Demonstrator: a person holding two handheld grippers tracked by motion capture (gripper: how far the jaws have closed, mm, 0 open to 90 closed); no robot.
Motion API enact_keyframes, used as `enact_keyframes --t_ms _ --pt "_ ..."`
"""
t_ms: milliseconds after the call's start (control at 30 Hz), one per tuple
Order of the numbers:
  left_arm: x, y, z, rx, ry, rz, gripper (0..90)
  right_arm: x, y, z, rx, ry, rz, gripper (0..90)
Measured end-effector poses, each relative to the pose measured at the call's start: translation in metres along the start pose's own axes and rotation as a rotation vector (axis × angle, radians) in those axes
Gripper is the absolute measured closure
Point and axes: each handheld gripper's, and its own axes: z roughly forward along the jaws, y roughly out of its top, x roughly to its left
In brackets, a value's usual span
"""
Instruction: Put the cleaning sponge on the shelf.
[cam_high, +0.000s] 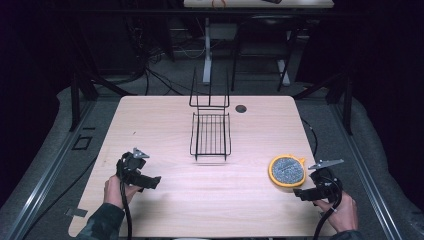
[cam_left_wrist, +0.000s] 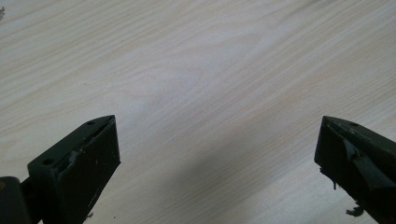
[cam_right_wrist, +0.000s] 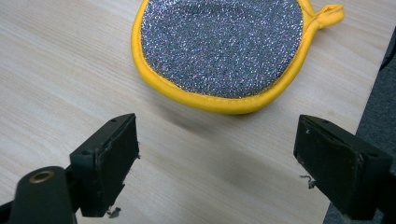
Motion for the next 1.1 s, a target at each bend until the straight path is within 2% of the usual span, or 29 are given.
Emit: enact_keyframes --t_ms 300,567,800,967,1100 --pt "0.000 0.000 0.000 0.007 -0.005 0.004 0.0 0.002 0.005 0.000 -0.005 -0.003 -0.011 13.4" --pt "-0.002 0.001 0.001 0.015 -0.008 0.013 0.0 0.001 0.013 -0.001 -0.036 0.007 -0.006 13.1" --pt "-0.002 0.002 0.003 0.021 -0.015 0.012 0.0 0.001 0.022 0.000 -0.055 0.015 -0.004 9.2" --pt "-0.003 0.003 0.005 0.030 -0.020 0.016 0.0 0.000 0.027 0.004 -0.059 0.022 -0.009 5.9" --pt "-0.004 0.003 0.007 0.038 -0.020 0.019 0.0 -0.003 0.032 0.010 -0.052 0.026 -0.018 6.7"
